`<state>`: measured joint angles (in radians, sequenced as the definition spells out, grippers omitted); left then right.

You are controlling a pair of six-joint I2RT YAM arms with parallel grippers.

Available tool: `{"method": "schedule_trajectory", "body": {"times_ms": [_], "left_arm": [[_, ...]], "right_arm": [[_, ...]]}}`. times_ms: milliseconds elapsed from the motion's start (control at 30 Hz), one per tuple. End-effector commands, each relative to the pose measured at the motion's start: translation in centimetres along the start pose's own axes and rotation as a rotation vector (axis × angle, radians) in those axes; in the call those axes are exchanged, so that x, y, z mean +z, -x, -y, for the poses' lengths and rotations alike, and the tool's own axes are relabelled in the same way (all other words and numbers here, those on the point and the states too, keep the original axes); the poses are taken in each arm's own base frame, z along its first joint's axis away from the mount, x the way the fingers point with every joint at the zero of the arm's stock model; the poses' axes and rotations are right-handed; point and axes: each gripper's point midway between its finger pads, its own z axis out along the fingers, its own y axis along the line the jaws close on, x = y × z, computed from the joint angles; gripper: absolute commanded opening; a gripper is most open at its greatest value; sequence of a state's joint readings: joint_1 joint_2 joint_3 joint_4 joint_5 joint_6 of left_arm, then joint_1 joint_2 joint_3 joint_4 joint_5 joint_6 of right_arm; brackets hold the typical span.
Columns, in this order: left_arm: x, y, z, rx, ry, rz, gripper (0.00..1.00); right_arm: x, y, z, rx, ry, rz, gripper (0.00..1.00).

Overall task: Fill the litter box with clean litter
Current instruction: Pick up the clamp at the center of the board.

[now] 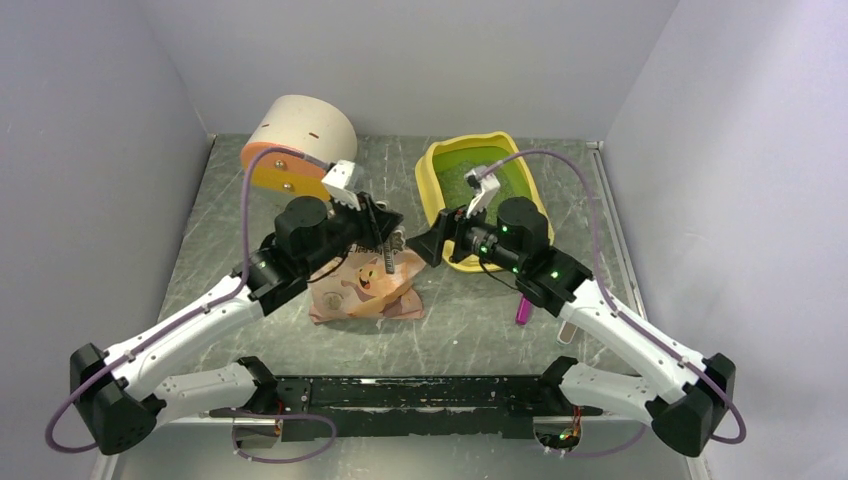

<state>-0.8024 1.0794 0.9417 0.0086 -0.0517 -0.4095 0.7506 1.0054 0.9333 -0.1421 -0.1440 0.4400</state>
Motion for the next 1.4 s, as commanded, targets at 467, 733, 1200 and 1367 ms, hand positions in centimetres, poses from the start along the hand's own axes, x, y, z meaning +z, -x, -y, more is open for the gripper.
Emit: {"method": "schedule_trajectory", "body": {"times_ms": [467,733,1200,1367], "left_arm": [[-2.3,0.3,-0.8,-0.369,0.013,0.069,0.05],[-2.8,0.7,-0.6,-0.375,-0.014,0.098,0.05],[-3.1,1.7,-0.4,-0.375,-0.050,0.147,0.05],[-3.1,1.9,-0.4,-0.371,-0.058,0.157,0.05]], "right_arm": [[3.1,1.2,-6.0,-0.059,0.365,-0.028,0.67],[3.5,0.3,-5.8,-0.033,0.356,-0.079,0.72],[3.1,-0.3,-6.8,0.007,0.434,-0.132,0.47],[3.0,0.1,-6.6,0.012,0.435,-0.120,0.36]]}}
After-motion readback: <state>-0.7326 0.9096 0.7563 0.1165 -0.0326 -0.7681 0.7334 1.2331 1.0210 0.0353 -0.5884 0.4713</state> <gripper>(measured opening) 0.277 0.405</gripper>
